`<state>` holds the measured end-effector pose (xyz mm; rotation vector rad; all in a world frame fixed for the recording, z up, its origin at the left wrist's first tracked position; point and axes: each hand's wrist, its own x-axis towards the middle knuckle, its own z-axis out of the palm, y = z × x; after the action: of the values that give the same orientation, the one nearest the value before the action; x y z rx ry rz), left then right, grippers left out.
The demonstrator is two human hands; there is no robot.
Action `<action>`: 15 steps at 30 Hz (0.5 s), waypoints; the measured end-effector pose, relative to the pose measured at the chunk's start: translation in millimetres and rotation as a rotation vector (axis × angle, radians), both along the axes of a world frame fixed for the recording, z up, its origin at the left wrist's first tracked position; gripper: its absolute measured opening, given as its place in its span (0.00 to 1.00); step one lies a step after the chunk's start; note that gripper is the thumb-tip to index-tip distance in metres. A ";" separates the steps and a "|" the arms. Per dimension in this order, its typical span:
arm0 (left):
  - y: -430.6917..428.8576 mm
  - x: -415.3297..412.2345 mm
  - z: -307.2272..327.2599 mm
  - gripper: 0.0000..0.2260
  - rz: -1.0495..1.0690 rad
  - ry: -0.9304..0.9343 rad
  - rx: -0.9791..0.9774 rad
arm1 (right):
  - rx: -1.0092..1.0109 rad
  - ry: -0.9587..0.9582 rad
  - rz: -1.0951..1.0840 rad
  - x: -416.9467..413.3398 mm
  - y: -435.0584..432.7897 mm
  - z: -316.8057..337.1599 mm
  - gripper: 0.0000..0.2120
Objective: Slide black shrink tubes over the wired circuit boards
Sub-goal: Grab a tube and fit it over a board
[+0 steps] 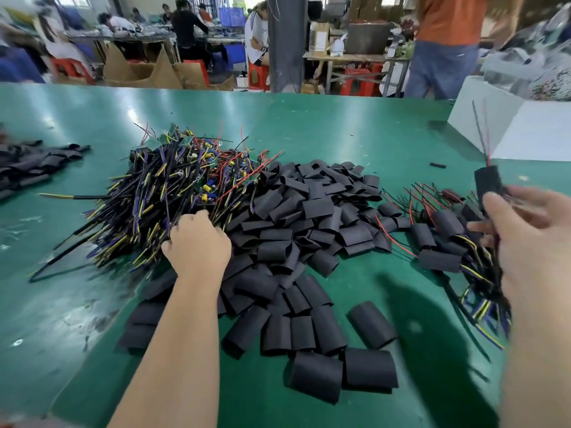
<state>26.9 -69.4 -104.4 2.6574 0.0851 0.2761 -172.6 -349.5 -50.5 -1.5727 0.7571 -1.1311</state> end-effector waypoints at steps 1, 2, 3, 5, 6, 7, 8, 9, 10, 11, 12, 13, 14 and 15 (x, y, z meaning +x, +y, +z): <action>1.1 2.2 -0.7 0.17 0.011 -0.018 0.001 | -0.131 0.160 -0.060 2.0 -0.1 -4.3 0.06; 2.3 4.3 -0.8 0.16 0.022 -0.034 -0.009 | -0.251 0.320 -0.108 4.7 1.0 -7.8 0.08; 3.4 5.9 -1.2 0.15 0.031 -0.048 -0.026 | -0.335 0.455 -0.131 7.6 3.6 -10.1 0.10; 5.6 8.8 -2.3 0.13 0.047 -0.069 -0.079 | -0.352 0.632 -0.114 12.7 10.1 -13.9 0.11; 6.3 10.5 -2.5 0.13 0.057 -0.074 -0.095 | -0.329 0.685 -0.108 14.6 14.0 -14.2 0.11; 6.9 12.2 -2.8 0.13 0.066 -0.073 -0.098 | -0.315 0.715 -0.111 16.2 17.6 -13.9 0.11; 7.2 13.5 -2.5 0.13 0.073 -0.072 -0.099 | -0.314 0.725 -0.112 17.3 20.6 -13.6 0.12; 7.4 14.5 -2.3 0.13 0.080 -0.076 -0.104 | -0.320 0.723 -0.104 18.5 23.3 -13.5 0.12; 7.7 15.1 -1.9 0.12 0.086 -0.087 -0.111 | -0.327 0.716 -0.089 19.7 26.1 -13.5 0.12; 8.0 15.6 -2.2 0.11 0.090 -0.106 -0.113 | -0.332 0.711 -0.068 21.1 28.3 -13.7 0.11; 7.9 16.0 -2.5 0.09 0.093 -0.126 -0.106 | -0.334 0.701 -0.043 22.0 29.8 -14.6 0.11; 7.2 16.3 -2.9 0.10 0.098 -0.142 -0.090 | -0.337 0.689 -0.020 22.7 30.6 -15.6 0.11; 6.2 16.2 -2.9 0.11 0.101 -0.145 -0.068 | -0.342 0.675 -0.005 23.3 30.7 -16.4 0.10; 4.9 15.8 -2.4 0.13 0.101 -0.139 -0.049 | -0.350 0.662 0.002 23.7 30.5 -16.9 0.10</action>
<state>42.7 -64.4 -106.8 2.5815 0.1793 0.4842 -148.9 -319.0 -67.4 -2.2910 1.0163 -0.7558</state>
